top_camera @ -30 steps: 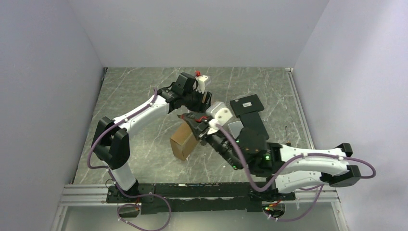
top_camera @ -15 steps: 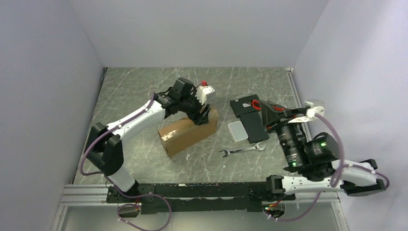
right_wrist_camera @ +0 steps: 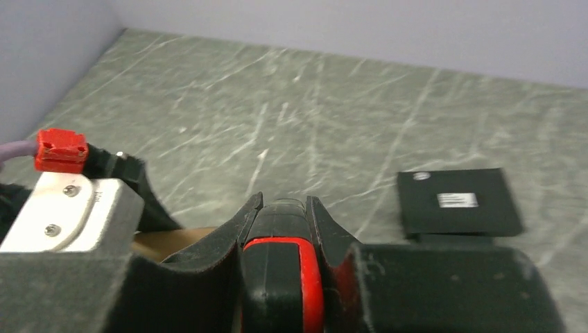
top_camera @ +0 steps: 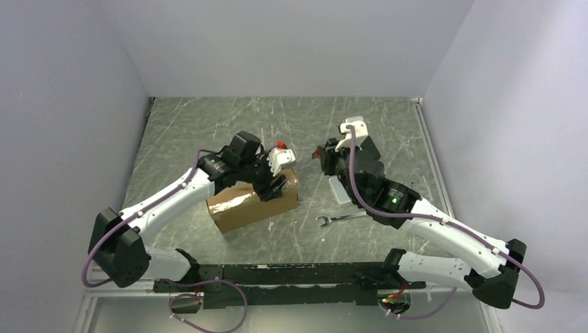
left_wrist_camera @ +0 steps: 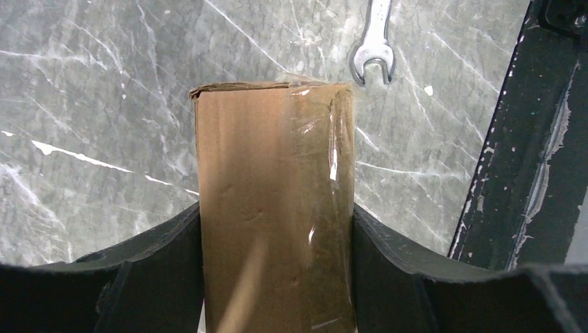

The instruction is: Unpack the express box

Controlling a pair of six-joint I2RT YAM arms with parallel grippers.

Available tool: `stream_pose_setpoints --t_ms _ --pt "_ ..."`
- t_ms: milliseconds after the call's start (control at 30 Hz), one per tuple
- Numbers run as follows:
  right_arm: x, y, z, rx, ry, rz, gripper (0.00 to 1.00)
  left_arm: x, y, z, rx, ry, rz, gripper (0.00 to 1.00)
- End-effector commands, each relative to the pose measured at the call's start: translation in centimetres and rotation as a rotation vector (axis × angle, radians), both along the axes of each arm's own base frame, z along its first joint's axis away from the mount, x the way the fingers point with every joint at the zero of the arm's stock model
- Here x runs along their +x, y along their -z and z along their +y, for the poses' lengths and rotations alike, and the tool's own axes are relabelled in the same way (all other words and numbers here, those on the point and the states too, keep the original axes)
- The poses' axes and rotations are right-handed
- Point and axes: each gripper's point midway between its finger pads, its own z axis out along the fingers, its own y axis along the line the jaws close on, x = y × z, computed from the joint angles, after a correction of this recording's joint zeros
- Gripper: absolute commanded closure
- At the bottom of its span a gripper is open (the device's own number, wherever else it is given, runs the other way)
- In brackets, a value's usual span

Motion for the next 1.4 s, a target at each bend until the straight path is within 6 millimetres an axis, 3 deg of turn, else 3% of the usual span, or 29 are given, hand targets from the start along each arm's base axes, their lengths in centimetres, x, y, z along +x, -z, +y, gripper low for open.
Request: stream_pose_setpoints --t_ms 0,367,1033,1367 --pt "-0.9 -2.0 4.2 0.185 -0.154 0.059 1.0 0.9 0.7 1.4 0.05 -0.016 -0.123 0.34" --pt "-1.1 -0.9 6.0 0.159 -0.214 0.114 1.0 1.5 0.5 1.7 0.051 -0.041 -0.173 0.35" --pt "-0.9 1.3 6.6 0.102 -0.223 0.157 1.0 1.5 0.7 1.7 0.063 -0.046 -0.167 0.36" --pt "-2.6 2.2 6.6 0.042 -0.221 0.166 1.0 2.5 1.2 2.1 0.104 -0.123 -0.14 0.41"
